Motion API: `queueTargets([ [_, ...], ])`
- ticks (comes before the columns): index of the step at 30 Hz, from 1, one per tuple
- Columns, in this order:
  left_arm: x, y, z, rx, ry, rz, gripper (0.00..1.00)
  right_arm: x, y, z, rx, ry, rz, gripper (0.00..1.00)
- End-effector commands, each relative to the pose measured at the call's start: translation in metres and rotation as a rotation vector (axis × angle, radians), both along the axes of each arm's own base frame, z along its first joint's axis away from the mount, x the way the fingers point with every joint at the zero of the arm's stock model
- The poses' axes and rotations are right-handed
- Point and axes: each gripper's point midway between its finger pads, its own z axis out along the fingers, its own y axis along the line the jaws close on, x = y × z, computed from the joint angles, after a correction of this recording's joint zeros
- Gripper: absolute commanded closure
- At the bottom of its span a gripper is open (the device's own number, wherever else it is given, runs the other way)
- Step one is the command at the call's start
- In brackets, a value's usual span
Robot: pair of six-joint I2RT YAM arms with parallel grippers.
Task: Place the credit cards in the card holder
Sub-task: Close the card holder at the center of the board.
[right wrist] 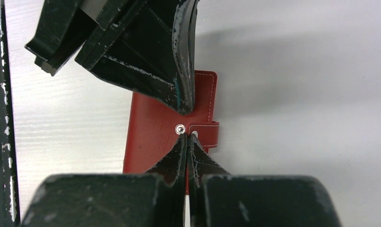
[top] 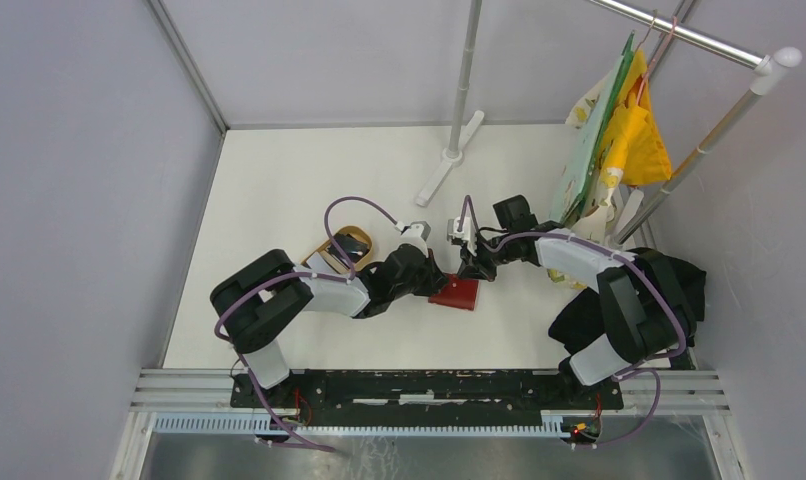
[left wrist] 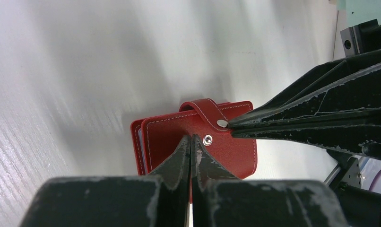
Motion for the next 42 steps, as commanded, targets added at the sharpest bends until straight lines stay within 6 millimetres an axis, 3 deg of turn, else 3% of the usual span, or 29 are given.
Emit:
queueTargets([
  [1,0.000,0.008,-0.002,0.045,-0.028,0.014,0.98,0.001,0.010,0.010,0.037,-0.030,0.001,1.00],
  [22,-0.003,0.009,0.002,0.037,-0.052,0.004,0.98,-0.017,0.009,-0.010,-0.037,-0.008,0.082,1.00],
  [42,-0.006,0.006,0.004,0.039,-0.065,-0.013,0.98,-0.022,0.013,-0.013,-0.070,-0.036,0.113,1.00],
])
